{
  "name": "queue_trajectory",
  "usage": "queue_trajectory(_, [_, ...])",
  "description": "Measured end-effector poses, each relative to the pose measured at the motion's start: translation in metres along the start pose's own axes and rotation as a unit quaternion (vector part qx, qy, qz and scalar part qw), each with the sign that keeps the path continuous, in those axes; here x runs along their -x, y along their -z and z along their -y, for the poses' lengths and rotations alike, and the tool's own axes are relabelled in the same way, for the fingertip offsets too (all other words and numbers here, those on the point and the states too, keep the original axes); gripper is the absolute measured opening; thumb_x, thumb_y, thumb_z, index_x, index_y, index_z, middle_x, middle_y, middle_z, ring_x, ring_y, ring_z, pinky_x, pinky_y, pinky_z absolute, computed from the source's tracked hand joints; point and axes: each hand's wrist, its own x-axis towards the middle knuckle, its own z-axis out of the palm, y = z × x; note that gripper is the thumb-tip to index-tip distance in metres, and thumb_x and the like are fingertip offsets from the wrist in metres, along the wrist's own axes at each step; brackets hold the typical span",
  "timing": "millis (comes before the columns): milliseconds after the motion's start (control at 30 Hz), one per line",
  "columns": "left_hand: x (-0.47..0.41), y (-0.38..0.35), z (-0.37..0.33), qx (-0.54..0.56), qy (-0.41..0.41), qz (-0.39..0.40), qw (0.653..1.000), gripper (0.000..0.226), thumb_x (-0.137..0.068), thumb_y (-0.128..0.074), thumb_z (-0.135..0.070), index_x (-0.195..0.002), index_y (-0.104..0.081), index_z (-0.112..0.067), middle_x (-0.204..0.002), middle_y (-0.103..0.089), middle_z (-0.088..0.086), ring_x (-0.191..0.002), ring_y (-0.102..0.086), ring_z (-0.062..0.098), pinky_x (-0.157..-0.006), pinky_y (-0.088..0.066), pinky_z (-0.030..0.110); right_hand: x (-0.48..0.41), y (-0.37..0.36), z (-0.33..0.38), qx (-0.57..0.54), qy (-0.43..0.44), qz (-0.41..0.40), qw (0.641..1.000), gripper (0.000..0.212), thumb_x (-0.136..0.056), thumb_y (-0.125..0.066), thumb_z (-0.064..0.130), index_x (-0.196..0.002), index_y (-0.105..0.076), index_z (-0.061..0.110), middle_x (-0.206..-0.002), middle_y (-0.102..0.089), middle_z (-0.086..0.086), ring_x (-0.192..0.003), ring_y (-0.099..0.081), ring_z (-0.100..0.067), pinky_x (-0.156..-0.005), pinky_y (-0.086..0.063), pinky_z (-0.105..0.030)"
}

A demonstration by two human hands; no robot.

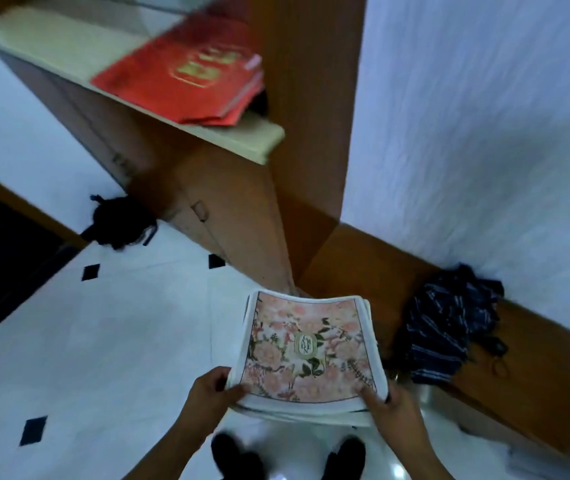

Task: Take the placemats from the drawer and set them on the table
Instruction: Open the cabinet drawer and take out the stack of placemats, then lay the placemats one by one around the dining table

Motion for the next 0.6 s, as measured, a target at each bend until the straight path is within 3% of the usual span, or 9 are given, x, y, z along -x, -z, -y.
queue_trajectory(100, [0.054, 0.039, -0.003, 0.049, -0.031, -0.050, 0.997, 0.011, -0.076, -0.079, -0.005, -0.074, -0.068, -0.008, -0.060, -0.067, 0.000, -0.056, -0.058, 0.009, -0.054, -0.045, 0.017, 0.027, -0.004, 0.039, 0.051, 0.087, 0.037, 0.994, 0.029, -0.084, -0.071, 0.040, -0.063, -0.056, 0.025, -0.050, -0.056, 0.010, -0.046, -0.053, -0.006, -0.051, -0.044, -0.026])
queue_trajectory(233, [0.113, 0.101, 0.016, 0.118, -0.054, -0.128, 0.983, 0.010, -0.077, -0.078, -0.008, -0.075, -0.068, -0.010, -0.064, -0.067, 0.001, -0.060, -0.059, 0.013, -0.061, -0.046, 0.027, 0.071, -0.045, 0.085, 0.073, 0.198, 0.092, 0.973, 0.010, -0.084, -0.071, 0.039, -0.086, -0.069, 0.029, -0.068, -0.070, 0.013, -0.057, -0.064, 0.001, -0.056, -0.050, -0.018])
queue_trajectory(400, [0.200, 0.194, 0.059, 0.163, -0.069, -0.231, 0.957, 0.009, -0.078, -0.078, -0.010, -0.081, -0.070, -0.010, -0.068, -0.069, 0.004, -0.061, -0.060, 0.014, -0.061, -0.045, 0.029, 0.143, -0.133, 0.125, 0.079, 0.276, 0.143, 0.947, 0.031, -0.075, -0.073, 0.050, -0.097, -0.072, 0.028, -0.087, -0.076, 0.010, -0.080, -0.072, -0.007, -0.074, -0.060, -0.041])
queue_trajectory(500, [0.269, 0.265, 0.101, 0.202, -0.087, -0.299, 0.929, 0.011, -0.077, -0.078, -0.008, -0.085, -0.071, -0.010, -0.078, -0.074, 0.009, -0.066, -0.064, 0.014, -0.061, -0.048, 0.024, 0.206, -0.210, 0.149, 0.083, 0.326, 0.174, 0.926, 0.029, -0.073, -0.077, 0.046, -0.089, -0.071, 0.022, -0.080, -0.074, -0.007, -0.070, -0.069, -0.016, -0.066, -0.057, -0.046])
queue_trajectory(600, [0.342, 0.327, 0.151, 0.246, -0.095, -0.366, 0.892, 0.015, -0.078, -0.077, -0.006, -0.091, -0.070, -0.007, -0.083, -0.075, 0.009, -0.069, -0.066, 0.017, -0.064, -0.050, 0.025, 0.276, -0.291, 0.170, 0.086, 0.368, 0.241, 0.894, 0.018, -0.078, -0.079, 0.035, -0.084, -0.071, 0.020, -0.076, -0.071, -0.012, -0.062, -0.060, -0.017, -0.058, -0.050, -0.035])
